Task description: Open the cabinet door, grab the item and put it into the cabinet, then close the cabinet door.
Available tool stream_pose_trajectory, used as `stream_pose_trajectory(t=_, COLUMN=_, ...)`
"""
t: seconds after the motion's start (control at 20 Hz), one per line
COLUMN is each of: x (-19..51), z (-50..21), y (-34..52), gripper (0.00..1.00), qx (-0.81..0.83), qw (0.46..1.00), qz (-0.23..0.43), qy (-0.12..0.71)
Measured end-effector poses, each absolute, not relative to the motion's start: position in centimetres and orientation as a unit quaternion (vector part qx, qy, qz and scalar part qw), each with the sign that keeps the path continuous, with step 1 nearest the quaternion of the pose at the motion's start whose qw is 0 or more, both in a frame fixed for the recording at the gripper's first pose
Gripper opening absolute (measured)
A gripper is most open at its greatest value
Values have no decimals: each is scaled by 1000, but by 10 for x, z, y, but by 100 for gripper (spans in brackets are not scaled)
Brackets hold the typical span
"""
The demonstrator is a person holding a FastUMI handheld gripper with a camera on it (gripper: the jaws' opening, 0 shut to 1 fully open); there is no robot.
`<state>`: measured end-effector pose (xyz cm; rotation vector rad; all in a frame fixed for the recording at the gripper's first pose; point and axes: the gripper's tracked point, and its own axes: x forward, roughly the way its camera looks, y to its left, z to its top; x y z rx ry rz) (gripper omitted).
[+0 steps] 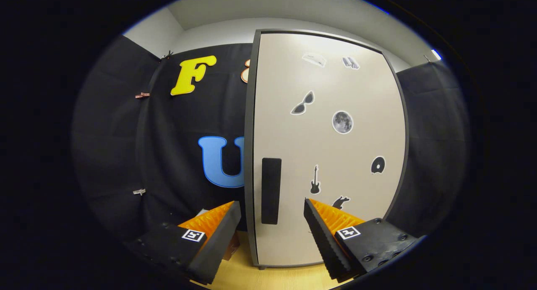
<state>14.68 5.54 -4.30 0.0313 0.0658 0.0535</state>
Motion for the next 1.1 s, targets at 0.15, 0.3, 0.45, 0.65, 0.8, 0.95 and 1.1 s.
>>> stream_pose_trajectory(t=0.15, x=172, z=-55, y=56, gripper=98, qx=19, qw=999, qz=26, qy=41)
stream_pose_trajectory(t=0.3, x=189, z=-63, y=55, gripper=94, qx=20, qw=999, qz=23, qy=45)
stream_pose_trajectory(t=0.45, x=203, z=-70, y=54, gripper=94, qx=18, qw=998, qz=20, qy=48)
stream_pose_trajectory(t=0.65, x=212, z=-73, y=55, gripper=75, qx=18, qw=999, qz=14, qy=46)
stream_pose_trajectory(t=0.8, x=214, z=-73, y=55, gripper=61, qx=17, qw=999, qz=10, qy=44)
stream_pose_trajectory(t=0.95, x=218, z=-75, y=55, gripper=42, qx=20, qw=999, qz=5, qy=44)
stream_pose_trajectory(t=1.1, x=220, z=-75, y=55, gripper=36, qx=17, qw=999, qz=-7, qy=47)
